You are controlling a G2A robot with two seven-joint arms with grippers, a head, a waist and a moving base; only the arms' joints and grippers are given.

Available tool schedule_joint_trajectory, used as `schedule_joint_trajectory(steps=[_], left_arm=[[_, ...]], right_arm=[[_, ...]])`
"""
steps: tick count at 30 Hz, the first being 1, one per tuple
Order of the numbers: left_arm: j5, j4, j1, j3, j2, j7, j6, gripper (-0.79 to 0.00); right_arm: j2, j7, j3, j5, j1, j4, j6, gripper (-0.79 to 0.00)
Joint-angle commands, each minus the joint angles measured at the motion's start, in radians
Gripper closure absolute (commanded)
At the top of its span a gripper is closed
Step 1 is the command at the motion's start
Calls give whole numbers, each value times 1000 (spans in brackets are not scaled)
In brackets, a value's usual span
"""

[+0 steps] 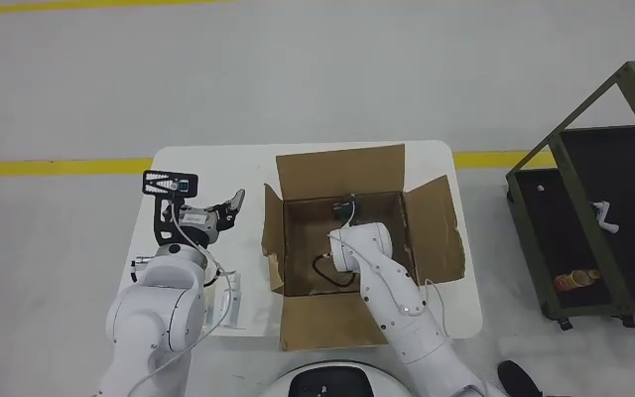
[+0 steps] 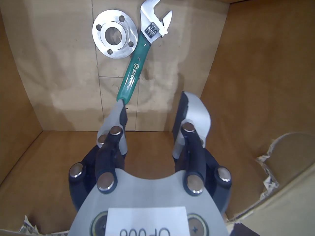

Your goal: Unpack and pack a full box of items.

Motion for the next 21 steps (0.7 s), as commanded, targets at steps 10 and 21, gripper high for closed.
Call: schedule_joint_trajectory(steps=[10, 21], left_arm=[[0, 0, 0, 0, 0, 0, 0, -785], [0, 0, 0, 0, 0, 0, 0, -785]], right_arm=[[-17, -35, 4, 6, 35, 110, 43, -379], [-46, -95, 23, 46, 75, 226, 118, -391]])
